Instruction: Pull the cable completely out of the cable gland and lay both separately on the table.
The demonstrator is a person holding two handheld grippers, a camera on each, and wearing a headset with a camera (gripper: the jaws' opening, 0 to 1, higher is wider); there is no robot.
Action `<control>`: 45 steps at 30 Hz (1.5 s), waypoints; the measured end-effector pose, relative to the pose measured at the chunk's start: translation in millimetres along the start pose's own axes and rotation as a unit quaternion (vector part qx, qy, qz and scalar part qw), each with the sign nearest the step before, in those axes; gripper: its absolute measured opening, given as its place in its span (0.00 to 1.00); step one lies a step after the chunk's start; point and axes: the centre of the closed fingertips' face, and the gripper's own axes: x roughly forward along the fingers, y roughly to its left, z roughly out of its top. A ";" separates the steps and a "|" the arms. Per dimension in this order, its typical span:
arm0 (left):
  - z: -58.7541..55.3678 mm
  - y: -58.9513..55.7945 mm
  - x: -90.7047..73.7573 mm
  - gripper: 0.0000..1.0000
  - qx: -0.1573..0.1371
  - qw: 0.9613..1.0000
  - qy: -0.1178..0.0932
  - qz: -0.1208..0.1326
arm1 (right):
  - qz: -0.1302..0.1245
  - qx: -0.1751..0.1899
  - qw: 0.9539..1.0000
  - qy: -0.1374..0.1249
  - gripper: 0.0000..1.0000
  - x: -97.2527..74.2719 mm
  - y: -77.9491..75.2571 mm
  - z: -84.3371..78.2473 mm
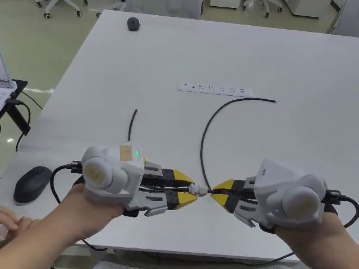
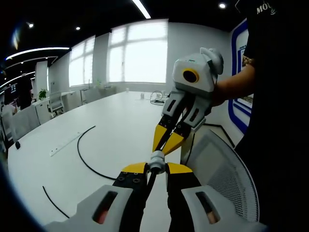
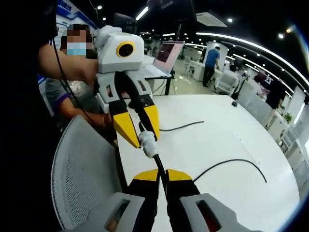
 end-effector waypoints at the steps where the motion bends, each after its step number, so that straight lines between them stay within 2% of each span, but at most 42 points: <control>1: 0.1 1.5 -0.2 0.15 -0.001 1.000 -0.001 0.002 | -0.006 0.005 1.000 -0.002 0.00 -0.3 -2.4 -0.7; 7: -1.7 4.3 -0.6 0.15 -0.002 1.000 0.001 0.005 | -0.024 0.020 0.999 0.009 0.00 0.1 -11.2 -11.9; 14: -3.0 4.4 -1.0 0.15 -0.006 1.000 -0.001 0.007 | -0.045 0.053 0.997 0.027 0.00 -1.1 -24.4 -32.7; 17: -2.7 3.3 -0.4 0.15 -0.008 1.000 -0.002 0.006 | -0.050 0.055 0.996 0.039 0.00 -0.9 -28.0 -41.2; 22: -7.1 1.7 3.3 0.15 -0.002 1.000 0.007 0.002 | -0.045 0.079 0.995 0.049 0.00 3.2 -26.1 -50.8; 26: -10.0 3.2 3.9 0.15 -0.009 1.000 0.012 0.003 | -0.041 0.077 0.995 0.049 0.00 2.9 -22.9 -52.6; 31: -9.9 3.5 3.5 0.15 -0.010 1.000 0.011 0.005 | -0.038 0.099 0.994 0.037 0.01 -5.1 -25.6 -48.6; 34: -9.1 2.8 3.3 0.15 -0.015 1.000 0.009 0.004 | -0.042 0.092 0.994 0.032 0.02 -9.0 -26.2 -46.2; 36: -8.8 2.8 3.2 0.15 -0.017 1.000 0.009 0.005 | -0.044 0.095 0.994 0.031 0.06 -13.1 -26.3 -43.1; 38: -8.4 2.5 3.2 0.15 -0.016 1.000 0.009 0.006 | -0.046 0.096 0.994 0.021 0.15 -17.5 -24.9 -32.7; 40: -9.1 1.9 3.5 0.15 -0.016 1.000 0.010 0.006 | -0.049 0.065 0.997 0.017 0.17 -19.4 -23.2 -20.1; 41: -9.5 1.8 3.6 0.15 -0.017 1.000 0.010 0.006 | -0.041 0.041 0.998 0.022 0.15 -18.2 -18.3 -14.7; 45: -10.1 1.6 3.8 0.15 -0.018 1.000 0.012 0.008 | -0.012 0.015 0.999 0.026 0.14 -7.4 -2.6 -0.5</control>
